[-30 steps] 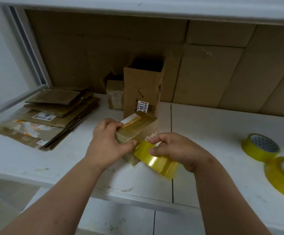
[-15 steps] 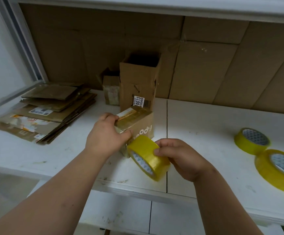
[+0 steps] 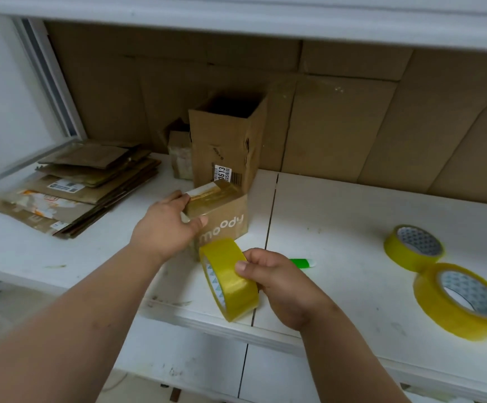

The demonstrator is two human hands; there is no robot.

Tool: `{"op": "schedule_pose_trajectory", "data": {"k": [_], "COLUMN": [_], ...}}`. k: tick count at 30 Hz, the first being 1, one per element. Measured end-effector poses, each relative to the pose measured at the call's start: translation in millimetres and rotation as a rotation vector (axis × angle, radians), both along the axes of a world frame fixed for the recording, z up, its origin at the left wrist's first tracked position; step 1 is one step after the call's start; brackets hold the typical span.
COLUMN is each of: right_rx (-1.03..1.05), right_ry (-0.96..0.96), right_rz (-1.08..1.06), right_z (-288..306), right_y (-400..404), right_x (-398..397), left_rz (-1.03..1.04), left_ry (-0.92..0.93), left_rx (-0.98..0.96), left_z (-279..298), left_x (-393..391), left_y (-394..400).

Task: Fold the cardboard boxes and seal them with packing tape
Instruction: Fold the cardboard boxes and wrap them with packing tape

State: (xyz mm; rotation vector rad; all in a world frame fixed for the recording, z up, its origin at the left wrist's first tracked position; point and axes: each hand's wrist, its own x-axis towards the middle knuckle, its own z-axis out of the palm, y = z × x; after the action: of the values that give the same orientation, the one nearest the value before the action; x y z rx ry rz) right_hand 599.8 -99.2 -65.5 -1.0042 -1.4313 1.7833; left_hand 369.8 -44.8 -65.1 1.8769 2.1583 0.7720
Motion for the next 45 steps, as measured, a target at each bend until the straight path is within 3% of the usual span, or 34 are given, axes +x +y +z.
{"op": "schedule_pose_trajectory", "data": {"k": [4, 7, 12, 16, 19, 25, 27, 30, 32, 34, 37, 41, 43, 45], "right_rx": [-0.041, -0.028, -0.033, -0.042, -0.002, 0.073, 0.112, 0.2, 0.381, 0.499, 0.571, 0.658, 0.653, 0.615], "right_ry": [0.031, -0.005, 0.012, 0.044, 0.055, 0.0, -0.075, -0.273, -0.708, -1.166, -1.382, -1.428, -1.269, -0.968], "right_rz": [-0.018, -0.031, -0.026, 0.01, 0.042, 0.107, 0.104, -0.133, -0.21, -0.142, -0.144, -0.214, -0.257, -0.267], "right_z": [-1.7, -4.7, -8.3, -8.1, -8.7, -10.8, -11.0, -18.2, -28.2, -44.0, -59.9, -55.5, -44.7, -27.7], "right_y": [1.8, 3.0, 5.4, 5.9, 7.6, 8.5, 12.6, 31.8, 47.3, 55.6, 60.0, 63.3, 64.4, 62.5], "right_x": [1.4, -0.1, 1.5, 2.0, 5.6, 15.7, 23.9, 41.3, 53.2, 60.5, 61.7, 56.6, 53.4, 47.7], "left_rz": [0.059, 0.117, 0.388, 0.438, 0.322, 0.272, 0.259, 0.257, 0.254, 0.249, 0.24, 0.224, 0.208, 0.201], "left_ry": [0.134, 0.071, -0.524, -0.978, -1.159, -1.416, -1.466, -1.525, -1.545, -1.564, -1.591, -1.587, -1.589, -1.604], "left_rx": [-0.117, -0.043, 0.203, 0.108, -0.045, -0.142, -0.149, -0.102, -0.067, -0.05, -0.047, -0.052, -0.049, -0.04], "left_z": [0.6, -4.7, -16.1, -24.4, -21.3, -14.0, -14.9, -13.6, -14.2, -14.4, -13.1, -12.7, -13.4, -13.6], "left_x": [1.7, 3.8, 21.0, 49.4, 69.1, 74.8, 74.7, 73.7, 74.1, 75.8, 79.2, 79.7, 79.7, 80.4], "left_y": [2.4, -7.2, -43.6, -73.4, -85.5, -85.8, -84.9, -82.7, -81.5, -81.8, -83.3, -85.8, -86.5, -87.3]}}
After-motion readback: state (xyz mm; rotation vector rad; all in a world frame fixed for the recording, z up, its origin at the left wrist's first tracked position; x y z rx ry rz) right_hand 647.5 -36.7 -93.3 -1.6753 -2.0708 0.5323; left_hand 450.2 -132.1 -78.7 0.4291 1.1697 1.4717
